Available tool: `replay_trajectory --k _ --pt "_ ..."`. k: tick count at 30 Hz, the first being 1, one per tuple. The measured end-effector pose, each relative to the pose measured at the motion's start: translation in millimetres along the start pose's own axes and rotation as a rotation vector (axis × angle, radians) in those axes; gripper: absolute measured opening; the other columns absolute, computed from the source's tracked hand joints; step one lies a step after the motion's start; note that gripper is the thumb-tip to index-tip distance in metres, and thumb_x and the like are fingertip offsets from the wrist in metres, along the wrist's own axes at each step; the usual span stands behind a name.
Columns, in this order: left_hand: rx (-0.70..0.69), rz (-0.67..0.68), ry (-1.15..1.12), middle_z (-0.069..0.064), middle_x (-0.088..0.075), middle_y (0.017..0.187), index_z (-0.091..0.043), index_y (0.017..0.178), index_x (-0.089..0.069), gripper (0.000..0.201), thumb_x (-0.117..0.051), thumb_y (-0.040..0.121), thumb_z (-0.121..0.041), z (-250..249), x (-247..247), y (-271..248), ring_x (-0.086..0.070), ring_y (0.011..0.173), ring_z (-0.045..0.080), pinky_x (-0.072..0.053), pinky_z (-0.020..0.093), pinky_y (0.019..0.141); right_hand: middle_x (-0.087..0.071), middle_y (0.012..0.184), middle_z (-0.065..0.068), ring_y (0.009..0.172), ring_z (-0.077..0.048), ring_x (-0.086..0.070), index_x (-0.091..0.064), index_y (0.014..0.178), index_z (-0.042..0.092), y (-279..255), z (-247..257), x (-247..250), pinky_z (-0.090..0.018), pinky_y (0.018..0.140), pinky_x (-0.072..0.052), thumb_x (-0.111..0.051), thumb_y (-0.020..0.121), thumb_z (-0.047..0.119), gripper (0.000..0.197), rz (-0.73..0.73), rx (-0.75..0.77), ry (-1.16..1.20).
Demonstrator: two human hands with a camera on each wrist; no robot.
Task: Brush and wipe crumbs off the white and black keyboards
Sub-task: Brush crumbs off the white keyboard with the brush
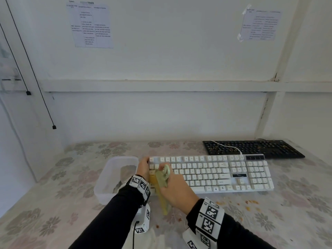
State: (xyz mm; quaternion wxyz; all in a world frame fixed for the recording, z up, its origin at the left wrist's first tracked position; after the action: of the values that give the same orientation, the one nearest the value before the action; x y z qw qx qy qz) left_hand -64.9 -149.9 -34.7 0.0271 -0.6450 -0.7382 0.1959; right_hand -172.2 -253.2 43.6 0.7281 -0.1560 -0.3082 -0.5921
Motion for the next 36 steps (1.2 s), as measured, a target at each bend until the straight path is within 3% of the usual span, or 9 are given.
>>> replay_trajectory --k 3,6,8,11,14,22,27,31,36 --pt "-0.014 -0.019 0.029 0.006 -0.058 0.071 -0.015 0.069 -0.057 0.037 -0.035 0.094 -0.03 -2.5 -1.5 0.2 -0.053 0.072 0.022 -0.044 0.032 0.068 -0.053 0.063 0.001 0.039 -0.003 -0.042 -0.04 0.125 0.038 -1.1 9.0 21.9 -0.015 0.039 -0.037 -0.042 0.093 0.006 0.046 -0.101 0.055 0.044" --pt "-0.024 -0.057 0.077 0.012 -0.067 0.082 -0.019 0.064 -0.064 0.042 -0.037 0.079 -0.048 6.9 5.4 19.8 -0.063 0.086 0.032 -0.05 0.046 0.09 -0.057 0.091 -0.007 0.061 -0.01 -0.05 -0.04 0.119 0.047 2.9 7.3 40.5 -0.011 0.051 -0.043 -0.045 0.087 -0.005 0.061 -0.262 0.139 0.03" --pt "-0.016 -0.048 0.085 0.015 -0.069 0.084 -0.02 0.063 -0.068 0.046 -0.037 0.068 -0.054 24.3 13.0 48.5 -0.065 0.093 0.037 -0.048 0.055 0.094 -0.056 0.095 -0.008 0.064 -0.008 -0.049 -0.039 0.115 0.049 2.9 1.6 40.5 -0.008 0.051 -0.04 -0.045 0.086 -0.006 0.063 -0.247 0.134 0.009" --pt "0.026 -0.068 0.059 0.015 -0.065 0.075 -0.019 0.058 -0.063 0.044 -0.036 0.074 -0.05 16.5 10.2 29.7 -0.064 0.078 0.035 -0.052 0.049 0.086 -0.052 0.072 0.001 0.042 -0.002 -0.044 -0.047 0.117 0.035 -3.8 -3.7 36.0 -0.012 0.04 -0.034 -0.043 0.087 -0.004 0.049 -0.121 0.068 0.015" --pt "0.035 -0.035 -0.039 0.009 -0.051 0.059 -0.017 0.058 -0.052 0.041 -0.034 0.088 -0.037 5.9 0.5 5.2 -0.051 0.055 0.026 -0.046 0.034 0.06 -0.041 0.053 0.007 0.03 -0.004 -0.036 -0.046 0.106 0.033 -8.6 -1.6 35.2 -0.014 0.037 -0.029 -0.04 0.091 0.004 0.033 -0.03 0.03 0.0" --pt "-0.046 -0.034 -0.016 0.008 -0.047 0.064 -0.013 0.065 -0.048 0.034 -0.031 0.093 -0.02 -1.5 0.4 10.4 -0.046 0.061 0.02 -0.039 0.031 0.056 -0.048 0.064 0.007 0.036 0.001 -0.042 -0.042 0.122 0.026 12.5 31.6 27.0 -0.013 0.038 -0.034 -0.043 0.088 -0.001 0.043 -0.1 0.108 0.064" --pt "0.033 -0.061 -0.038 0.006 -0.046 0.064 -0.019 0.059 -0.045 0.027 -0.039 0.084 -0.027 6.3 6.7 13.2 -0.046 0.06 0.022 -0.039 0.03 0.059 -0.047 0.062 0.006 0.036 0.003 -0.046 -0.043 0.123 0.026 15.9 20.6 5.8 -0.012 0.037 -0.034 -0.043 0.09 0.003 0.04 0.006 0.016 0.02" --pt "0.036 -0.026 -0.075 -0.001 -0.05 0.043 -0.018 0.041 -0.053 0.052 -0.04 0.09 -0.023 4.5 7.9 16.2 -0.046 0.049 0.019 -0.039 0.029 0.055 -0.052 0.069 0.005 0.045 -0.004 -0.044 -0.043 0.125 0.028 10.7 9.9 -1.8 -0.013 0.036 -0.037 -0.044 0.091 0.006 0.041 0.061 -0.054 -0.042" --pt "0.058 -0.008 -0.08 0.0 -0.048 0.041 -0.014 0.057 -0.05 0.041 -0.035 0.092 -0.03 6.1 5.7 13.6 -0.045 0.037 0.017 -0.038 0.023 0.045 -0.057 0.08 -0.002 0.05 -0.009 -0.05 -0.048 0.12 0.022 10.8 5.8 7.0 -0.018 0.042 -0.042 -0.042 0.091 0.01 0.031 0.059 -0.143 0.009"
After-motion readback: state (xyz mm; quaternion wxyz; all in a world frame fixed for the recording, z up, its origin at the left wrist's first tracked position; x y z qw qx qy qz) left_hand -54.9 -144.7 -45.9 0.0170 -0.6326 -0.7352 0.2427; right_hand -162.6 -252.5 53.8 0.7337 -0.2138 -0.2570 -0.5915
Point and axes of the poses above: each hand's wrist, its own y-axis towards the middle knuckle, its own x-axis out of the back of the hand, z = x × y, the point moved 7 cm from there along y, towards the middle knuckle
